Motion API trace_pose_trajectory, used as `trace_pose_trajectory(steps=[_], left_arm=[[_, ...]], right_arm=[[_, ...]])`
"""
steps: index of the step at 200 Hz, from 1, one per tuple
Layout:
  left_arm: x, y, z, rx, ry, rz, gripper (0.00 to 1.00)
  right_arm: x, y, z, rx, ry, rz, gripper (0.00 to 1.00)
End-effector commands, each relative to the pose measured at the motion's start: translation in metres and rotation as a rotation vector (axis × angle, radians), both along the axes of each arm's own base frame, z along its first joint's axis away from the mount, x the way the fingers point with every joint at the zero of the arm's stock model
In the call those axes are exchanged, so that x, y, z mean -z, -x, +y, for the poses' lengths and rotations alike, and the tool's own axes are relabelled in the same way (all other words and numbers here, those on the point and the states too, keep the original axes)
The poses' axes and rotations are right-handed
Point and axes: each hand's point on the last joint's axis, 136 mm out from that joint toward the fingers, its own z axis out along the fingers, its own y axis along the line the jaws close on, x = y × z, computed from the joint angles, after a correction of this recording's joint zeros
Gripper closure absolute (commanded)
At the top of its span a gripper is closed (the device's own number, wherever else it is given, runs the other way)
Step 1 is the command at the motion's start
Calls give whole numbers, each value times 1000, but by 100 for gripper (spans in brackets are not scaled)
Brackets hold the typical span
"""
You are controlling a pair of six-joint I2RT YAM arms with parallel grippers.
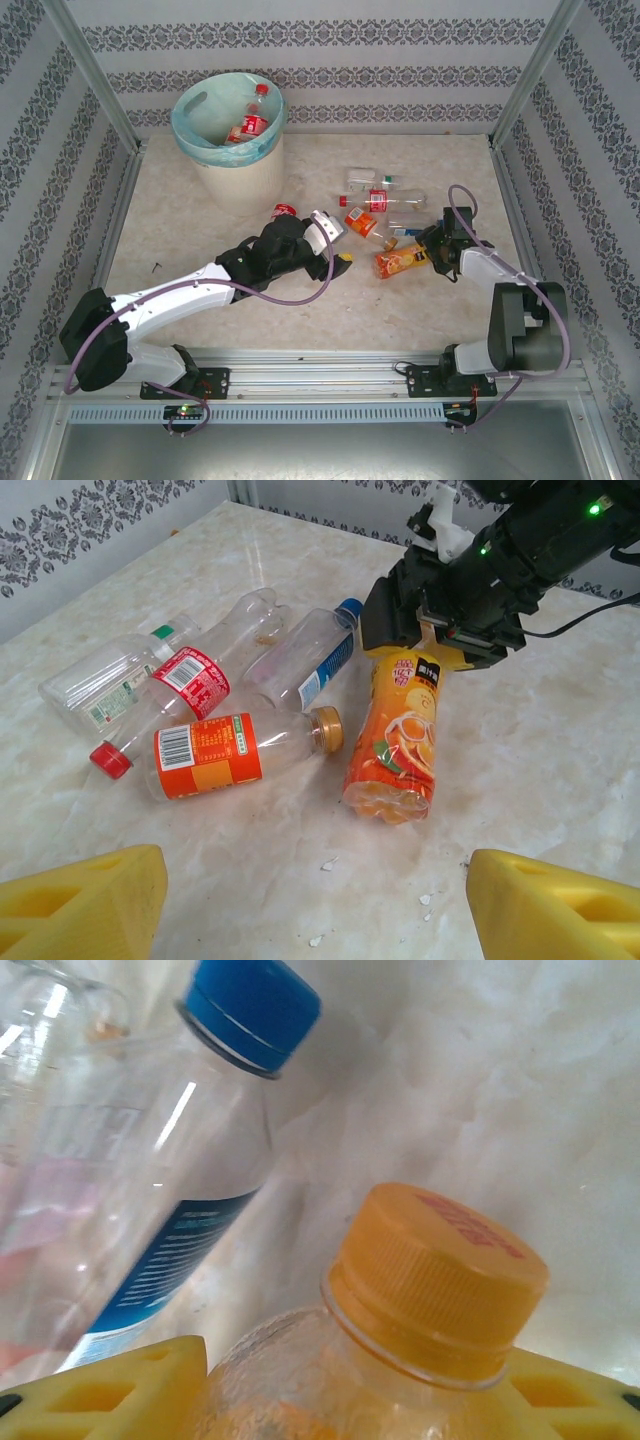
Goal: Put the plastic bottles in the bin
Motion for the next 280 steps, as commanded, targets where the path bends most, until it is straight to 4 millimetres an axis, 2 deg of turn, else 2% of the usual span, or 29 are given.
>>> trace_pose_trajectory(steps=[1,28,64,85,112,137,159,185,209,249,280], left_arm=[[-17,-1,-3,-28,50,4,18],[-23,-7,-13,-43,48,102,17],[-28,-5,-39,8,26,289,16],[-41,-8,-50,19,36,354,16],[-62,-11,-61,61,78,435,16],[-79,-9,-72,118,105,476,17],[-84,-8,-77,151,118,490,17],[-89,-4,-82,183,152,534,18],[-94,1,-83,204,186,562,18],[-99,13,-87,267,233,620,20],[-92,16,-86,274,219,635,23]], right_arm=[[-11,4,-3,-12,16,-32,42],[-31,5,1,-64,23,-95,42],[-71,9,13,-154,25,-211,44],[-99,13,20,-204,29,-297,45],[-144,16,37,-283,7,-463,47],[-195,20,58,-369,-18,-641,47],[-236,26,79,-449,-41,-779,46],[-273,35,105,-550,-70,-898,44],[-292,43,121,-616,-66,-979,45],[-305,49,137,-661,-64,-1043,45],[-315,54,143,-671,-82,-1079,45]])
